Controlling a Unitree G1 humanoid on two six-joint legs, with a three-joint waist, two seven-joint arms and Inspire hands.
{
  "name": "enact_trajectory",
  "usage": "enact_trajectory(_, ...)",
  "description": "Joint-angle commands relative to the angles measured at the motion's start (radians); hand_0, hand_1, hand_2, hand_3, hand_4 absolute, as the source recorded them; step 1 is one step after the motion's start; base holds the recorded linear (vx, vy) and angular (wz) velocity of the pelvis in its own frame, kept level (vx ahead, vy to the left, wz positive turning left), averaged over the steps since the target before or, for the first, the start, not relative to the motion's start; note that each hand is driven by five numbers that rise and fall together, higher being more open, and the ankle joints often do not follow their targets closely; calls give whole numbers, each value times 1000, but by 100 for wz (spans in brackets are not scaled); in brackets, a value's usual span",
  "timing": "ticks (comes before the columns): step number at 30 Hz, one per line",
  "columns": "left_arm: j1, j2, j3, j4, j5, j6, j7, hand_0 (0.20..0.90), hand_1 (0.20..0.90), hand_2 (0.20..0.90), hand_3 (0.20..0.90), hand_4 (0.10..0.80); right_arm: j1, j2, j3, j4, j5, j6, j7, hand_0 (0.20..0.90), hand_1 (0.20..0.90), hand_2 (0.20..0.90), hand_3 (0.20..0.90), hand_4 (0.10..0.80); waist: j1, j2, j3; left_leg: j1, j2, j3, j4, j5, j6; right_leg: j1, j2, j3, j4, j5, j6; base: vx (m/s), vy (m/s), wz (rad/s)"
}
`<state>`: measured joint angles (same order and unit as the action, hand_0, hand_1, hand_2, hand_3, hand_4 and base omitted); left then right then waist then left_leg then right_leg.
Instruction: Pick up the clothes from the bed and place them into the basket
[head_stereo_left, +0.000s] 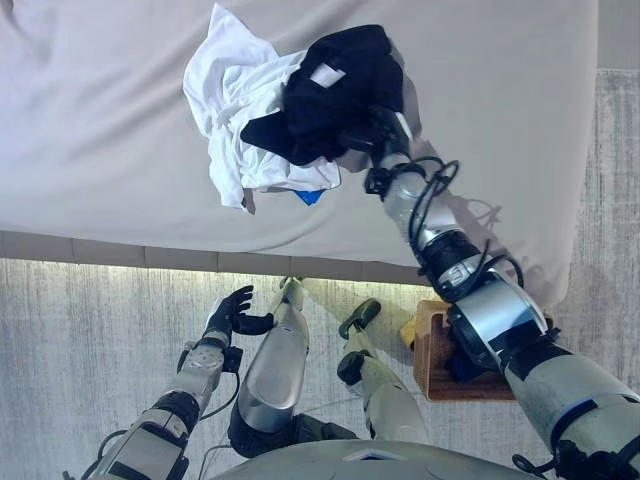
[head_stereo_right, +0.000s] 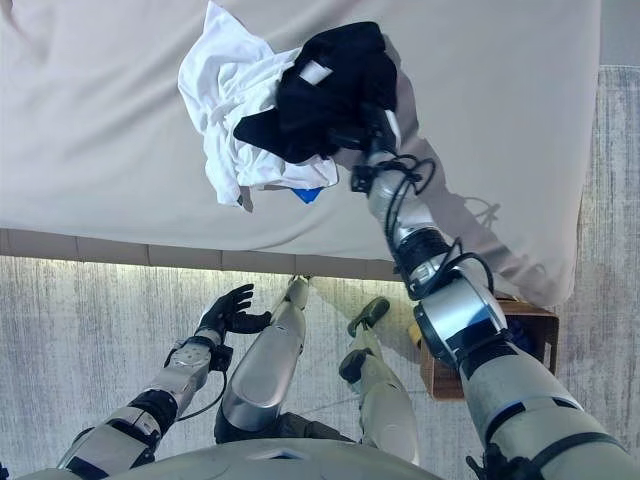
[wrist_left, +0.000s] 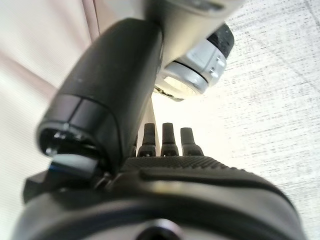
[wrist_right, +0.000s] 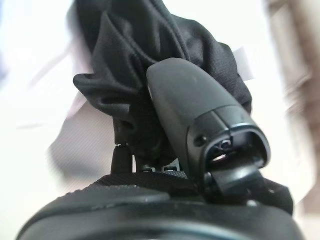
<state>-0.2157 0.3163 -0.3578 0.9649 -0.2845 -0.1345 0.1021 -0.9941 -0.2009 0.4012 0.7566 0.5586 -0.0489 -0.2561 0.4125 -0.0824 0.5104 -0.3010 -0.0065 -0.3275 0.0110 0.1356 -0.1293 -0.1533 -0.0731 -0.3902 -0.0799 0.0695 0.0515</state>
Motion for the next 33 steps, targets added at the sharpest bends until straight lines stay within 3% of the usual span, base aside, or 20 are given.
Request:
enact_trajectory(1, 72, -15, -35, -14, -2, -39, 2, 900, 900, 900, 900, 800, -48, -7, -18, -238, -154, -143, -34, 300, 300, 300, 200, 100, -30, -13, -14, 68, -8, 114, -71, -34, 103, 11, -74, 73, 95, 16, 77, 38, -20, 0)
enact_trajectory(7, 91, -3, -14, 28, 38, -36, 1, 900, 900, 900, 900, 800, -16, -50, -31, -387, -220, -132, -75, 300, 300, 300, 200, 100, -56, -33, -67, 106, 2, 140, -79, -57, 109, 39, -69, 96, 87, 10, 80, 42, -48, -11)
enact_trajectory(17, 151, 30, 55, 120, 158, 27, -2, 900, 900, 900, 900, 800, 106, -156, -154, -679, -339, -174, -269, 300, 300, 300, 200, 100, -152, -52, -241, 236, 5, 202, -90, -113, 135, 108, -64, 165, 99, 10, 83, 78, -51, -28)
enact_trajectory(24, 158, 31, 59, 169, 190, 87, -37, 900, 900, 900, 900, 800, 186, -341, -256, -748, -318, -137, -345, 300, 300, 300, 200, 100, -258, -30, -350, 329, 6, 263, -81, -154, 150, 153, -49, 241, 104, -16, 75, 56, -34, -44)
enact_trajectory(33, 142, 10, 38, 171, 220, 96, -87, 900, 900, 900, 900, 800, 208, -538, -367, -720, -328, -120, -410, 300, 300, 300, 200, 100, -332, -18, -403, 394, 3, 318, -82, -181, 149, 201, -25, 292, 74, -32, 58, 22, -45, -33)
